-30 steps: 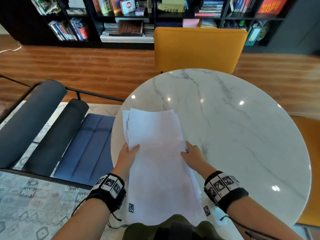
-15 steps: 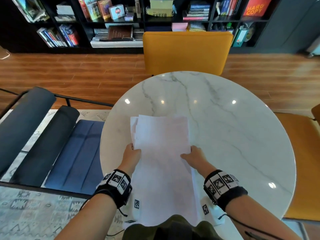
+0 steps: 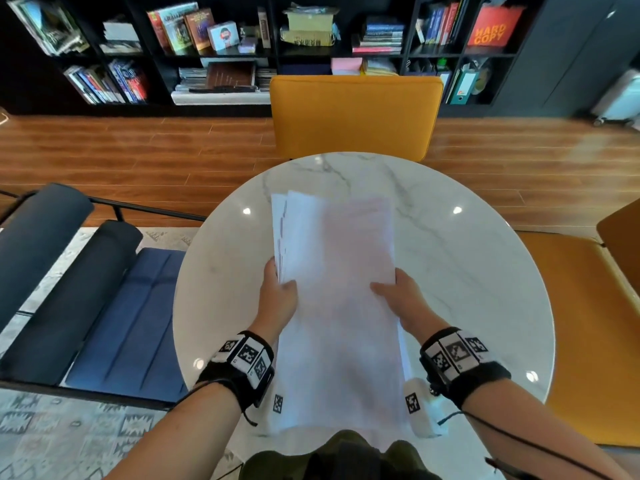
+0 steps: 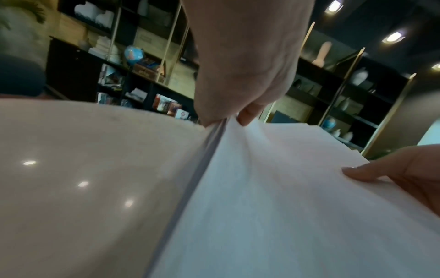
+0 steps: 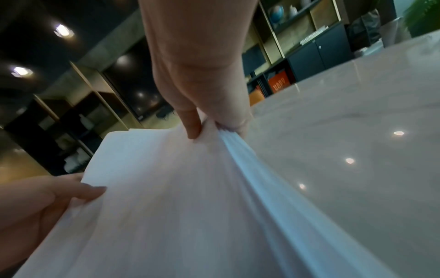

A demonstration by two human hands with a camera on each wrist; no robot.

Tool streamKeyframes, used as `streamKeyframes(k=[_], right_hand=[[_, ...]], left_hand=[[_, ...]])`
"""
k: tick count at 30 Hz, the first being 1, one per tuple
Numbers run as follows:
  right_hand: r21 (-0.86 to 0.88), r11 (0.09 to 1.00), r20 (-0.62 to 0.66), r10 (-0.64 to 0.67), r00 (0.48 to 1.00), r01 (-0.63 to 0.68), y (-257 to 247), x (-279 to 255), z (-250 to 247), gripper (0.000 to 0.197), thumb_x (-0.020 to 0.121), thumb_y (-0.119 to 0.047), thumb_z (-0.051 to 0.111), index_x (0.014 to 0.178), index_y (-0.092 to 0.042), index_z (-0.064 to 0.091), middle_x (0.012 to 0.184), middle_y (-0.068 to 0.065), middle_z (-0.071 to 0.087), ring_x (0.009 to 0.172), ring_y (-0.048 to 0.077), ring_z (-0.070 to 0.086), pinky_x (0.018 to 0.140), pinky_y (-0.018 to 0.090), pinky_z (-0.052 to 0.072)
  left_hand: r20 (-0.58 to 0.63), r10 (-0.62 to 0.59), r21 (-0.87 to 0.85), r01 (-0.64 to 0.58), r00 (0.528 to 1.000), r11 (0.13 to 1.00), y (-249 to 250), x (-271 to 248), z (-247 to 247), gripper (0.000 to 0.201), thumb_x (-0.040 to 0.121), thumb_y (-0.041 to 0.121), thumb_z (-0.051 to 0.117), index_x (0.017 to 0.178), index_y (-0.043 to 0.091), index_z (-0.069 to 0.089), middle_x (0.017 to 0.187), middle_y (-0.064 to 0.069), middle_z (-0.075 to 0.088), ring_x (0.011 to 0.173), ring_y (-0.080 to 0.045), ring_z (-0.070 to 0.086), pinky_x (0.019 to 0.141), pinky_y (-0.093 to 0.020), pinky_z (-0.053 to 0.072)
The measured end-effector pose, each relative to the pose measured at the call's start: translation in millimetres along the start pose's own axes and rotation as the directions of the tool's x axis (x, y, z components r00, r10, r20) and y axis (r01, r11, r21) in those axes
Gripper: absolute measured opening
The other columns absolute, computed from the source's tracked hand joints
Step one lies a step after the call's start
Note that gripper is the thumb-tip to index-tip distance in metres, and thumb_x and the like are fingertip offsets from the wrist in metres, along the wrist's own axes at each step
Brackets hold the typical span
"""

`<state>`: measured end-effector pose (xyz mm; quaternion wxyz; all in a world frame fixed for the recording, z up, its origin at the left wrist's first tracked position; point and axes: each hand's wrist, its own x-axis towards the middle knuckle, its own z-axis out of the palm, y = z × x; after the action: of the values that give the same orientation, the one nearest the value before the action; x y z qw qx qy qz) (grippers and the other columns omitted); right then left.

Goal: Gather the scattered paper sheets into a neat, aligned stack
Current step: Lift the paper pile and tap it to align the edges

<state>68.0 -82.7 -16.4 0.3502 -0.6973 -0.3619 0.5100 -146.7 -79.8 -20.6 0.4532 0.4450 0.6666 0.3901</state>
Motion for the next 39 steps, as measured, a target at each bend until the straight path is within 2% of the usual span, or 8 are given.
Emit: streamKeyframes(k=[3, 7, 11, 16, 20, 25, 31, 39], right_hand=[[0.04, 0.983, -0.068, -0.178, 0.982, 0.181, -44.0, -5.6, -14.1, 0.036, 0.085, -0.004, 0.058, 0.121, -0.007, 0.055, 0.105, 0.008, 0.064, 0.089, 0.023, 0.062, 0.065, 0.026, 0.049], [0.157, 0.893, -0.134, -0.404, 0.905, 0.422, -99.2, -22.3, -31.9, 0.041, 0.087, -0.003, 0.056, 0.125, -0.018, 0.053, 0.107, -0.002, 0.064, 0.094, 0.015, 0.063, 0.076, 0.023, 0.053], [0.13, 0.8, -0.166, -0.565, 0.808, 0.586, -123.8, -40.7, -49.0, 0.034, 0.087, -0.009, 0.059, 0.115, -0.028, 0.055, 0.106, -0.008, 0.066, 0.103, 0.014, 0.064, 0.088, 0.029, 0.052], [0.173, 0.794, -0.161, -0.561, 0.812, 0.583, -101.1, -43.0, -56.2, 0.038, 0.082, -0.016, 0.07, 0.117, -0.02, 0.056, 0.109, -0.003, 0.069, 0.102, 0.014, 0.067, 0.086, 0.032, 0.055], [0.127, 0.865, -0.195, -0.457, 0.868, 0.485, -68.6, -29.6, -46.5, 0.022, 0.085, -0.015, 0.063, 0.105, -0.025, 0.06, 0.099, -0.001, 0.07, 0.099, 0.024, 0.067, 0.091, 0.051, 0.053], [0.181, 0.835, -0.188, -0.49, 0.852, 0.52, -73.7, -34.8, -55.7, 0.029, 0.086, -0.016, 0.065, 0.113, -0.022, 0.058, 0.101, -0.005, 0.07, 0.093, 0.013, 0.068, 0.078, 0.031, 0.054], [0.299, 0.806, -0.152, -0.489, 0.859, 0.511, -73.8, -36.9, -68.2, 0.047, 0.08, -0.018, 0.073, 0.122, -0.016, 0.051, 0.11, 0.002, 0.069, 0.098, 0.016, 0.069, 0.081, 0.033, 0.056], [0.217, 0.747, -0.184, -0.6, 0.778, 0.628, -84.4, -45.4, -76.4, 0.026, 0.084, -0.02, 0.069, 0.101, -0.036, 0.059, 0.102, -0.009, 0.069, 0.092, 0.002, 0.067, 0.078, 0.026, 0.053]], left_hand=[[-0.093, 0.181, -0.011, -0.183, 0.979, 0.983, 42.5, 0.6, 3.4, 0.052, 0.088, 0.004, 0.044, 0.138, 0.015, 0.036, 0.134, -0.007, 0.054, 0.12, -0.024, 0.053, 0.105, -0.041, 0.044], [-0.203, 0.403, -0.054, -0.421, 0.892, 0.906, 99.6, -4.3, 6.1, 0.051, 0.096, 0.005, 0.043, 0.144, 0.008, 0.026, 0.136, 0.005, 0.042, 0.12, -0.005, 0.045, 0.092, 0.001, 0.036], [-0.304, 0.526, -0.121, -0.58, 0.794, 0.806, 130.6, -14.8, 7.1, 0.043, 0.096, 0.002, 0.043, 0.136, 0.006, 0.032, 0.126, 0.007, 0.046, 0.102, 0.018, 0.05, 0.09, 0.003, 0.037], [-0.359, 0.468, -0.146, -0.544, 0.807, 0.826, 114.0, -25.9, 16.4, 0.029, 0.092, 0.006, 0.053, 0.118, -0.001, 0.042, 0.113, -0.007, 0.057, 0.091, 0.012, 0.057, 0.076, 0.003, 0.038], [-0.241, 0.397, -0.105, -0.431, 0.885, 0.896, 89.6, -31.0, 33.0, 0.031, 0.096, 0.013, 0.048, 0.125, 0.005, 0.041, 0.119, -0.015, 0.058, 0.109, -0.025, 0.059, 0.087, -0.016, 0.043], [-0.299, 0.411, -0.133, -0.464, 0.861, 0.876, 100.9, -34.3, 32.9, 0.029, 0.096, 0.013, 0.049, 0.122, 0.003, 0.043, 0.113, -0.001, 0.058, 0.105, -0.017, 0.059, 0.077, 0.002, 0.041], [-0.302, 0.361, -0.194, -0.428, 0.882, 0.883, 102.3, -36.6, 27.4, 0.049, 0.089, 0.027, 0.062, 0.13, 0.01, 0.042, 0.128, -0.005, 0.057, 0.12, -0.019, 0.055, 0.104, -0.036, 0.045], [-0.319, 0.454, -0.168, -0.521, 0.832, 0.837, 118.5, -41.8, 25.5, 0.031, 0.095, 0.018, 0.052, 0.123, 0.01, 0.044, 0.122, -0.011, 0.057, 0.109, -0.019, 0.056, 0.097, -0.029, 0.047]])
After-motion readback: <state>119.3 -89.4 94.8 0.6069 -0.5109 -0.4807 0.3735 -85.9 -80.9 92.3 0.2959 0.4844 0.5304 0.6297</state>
